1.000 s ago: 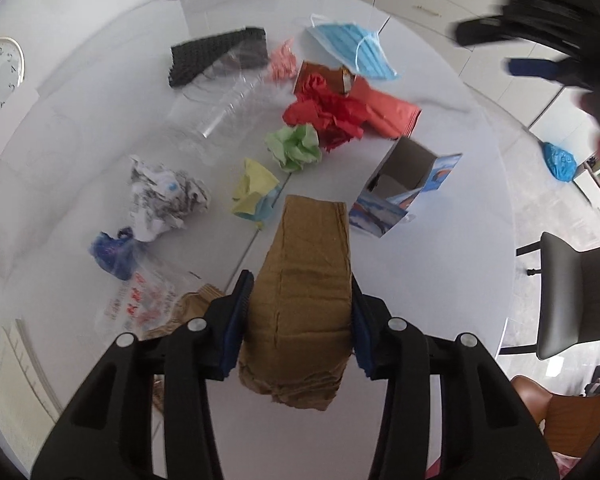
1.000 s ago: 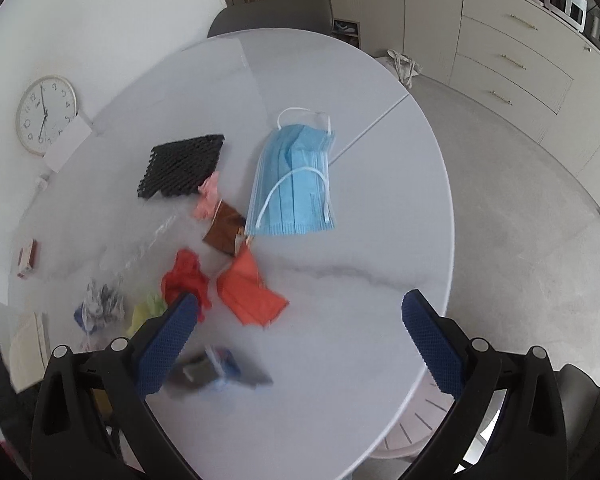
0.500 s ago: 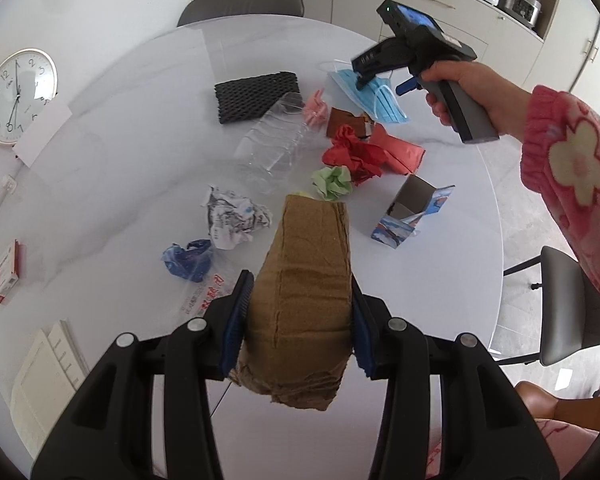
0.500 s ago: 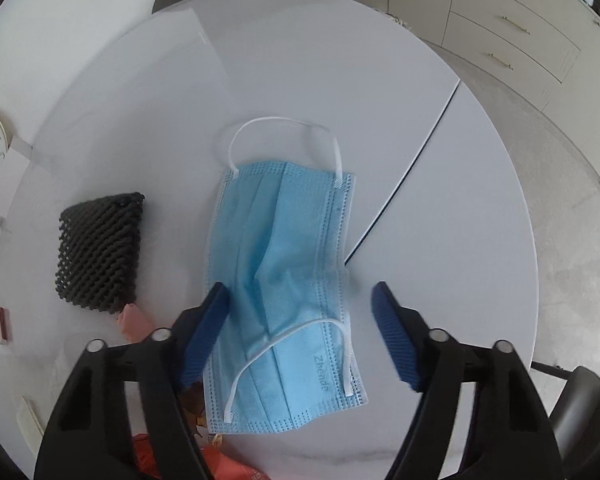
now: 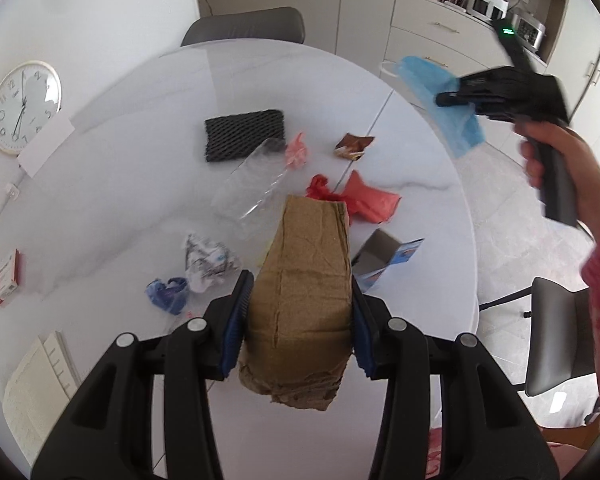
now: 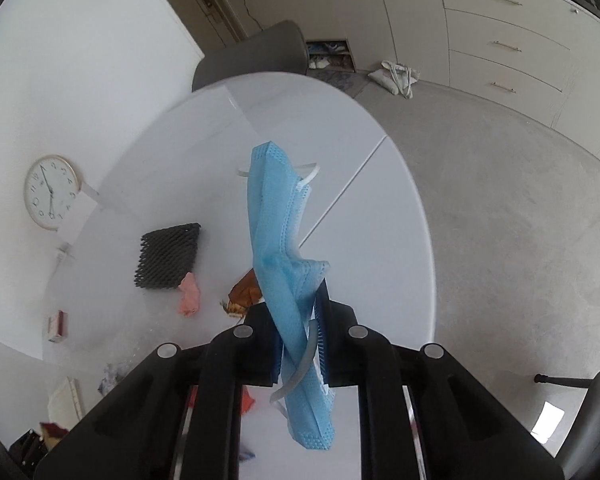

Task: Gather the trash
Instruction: 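Grasp the brown cardboard with the left tool while the right tool grasps the blue face mask, then drop the blue mask into the white bin with the right tool while the left tool drops the cardboard in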

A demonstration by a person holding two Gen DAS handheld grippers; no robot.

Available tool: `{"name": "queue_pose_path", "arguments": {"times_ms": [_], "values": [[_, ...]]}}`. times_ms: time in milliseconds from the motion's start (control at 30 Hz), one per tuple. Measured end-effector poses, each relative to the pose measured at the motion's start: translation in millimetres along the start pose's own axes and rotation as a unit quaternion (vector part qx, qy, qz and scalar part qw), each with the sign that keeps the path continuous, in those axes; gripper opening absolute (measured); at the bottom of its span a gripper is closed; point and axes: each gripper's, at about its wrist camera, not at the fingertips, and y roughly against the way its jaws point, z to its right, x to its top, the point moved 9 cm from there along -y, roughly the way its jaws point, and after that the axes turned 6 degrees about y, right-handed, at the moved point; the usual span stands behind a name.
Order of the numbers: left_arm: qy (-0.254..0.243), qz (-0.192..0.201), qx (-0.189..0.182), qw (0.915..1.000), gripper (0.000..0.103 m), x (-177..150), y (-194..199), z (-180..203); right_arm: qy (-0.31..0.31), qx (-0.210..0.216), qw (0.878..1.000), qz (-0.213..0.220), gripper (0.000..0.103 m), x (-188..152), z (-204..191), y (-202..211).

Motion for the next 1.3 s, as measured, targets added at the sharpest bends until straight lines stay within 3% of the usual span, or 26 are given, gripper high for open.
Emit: {"name": "queue_pose_path", "arguments": {"times_ms": [133,233,367,500,600,667,733,867,1300], "values": [[-0.012,0.012,-0.014,0.9998,0.044,8,4,37,-0.01,-0.009,1.0,-0.006,0.017,-46,34,59],[-0.017,0.007,-0.026,0.9995,0.044,8,1,65,-0.004,-0.037,0.998,-0.054,0.018,-111,66,72],[-0.028,-0.002,-0.034,0.999,0.044,7,-6,101,-0.023,-0.05,0.991,-0.12,0.019,-187,96,41],[-0.044,-0.007,-0.04,0.9982,0.045,4,-8,137,-0.024,-0.041,0.983,-0.18,0.021,-242,110,-24],[-0.055,-0.012,-0.038,0.9977,0.045,1,-10,155,-0.013,-0.054,0.975,-0.217,0.066,-273,118,-65],[-0.061,-0.019,-0.036,0.9973,0.045,-2,-14,165,-0.01,-0.068,0.97,-0.234,0.077,-287,124,-87],[-0.068,-0.025,-0.034,0.9968,0.045,-6,-16,174,-0.019,-0.068,0.966,-0.248,0.084,-296,128,-98],[-0.087,-0.038,-0.034,0.9949,0.045,-13,-24,192,-0.051,-0.046,0.969,-0.239,0.089,-295,137,-93],[-0.149,-0.086,-0.094,0.9806,0.046,-31,-74,282,-0.042,-0.123,0.982,-0.139,0.093,-235,191,29]]}}
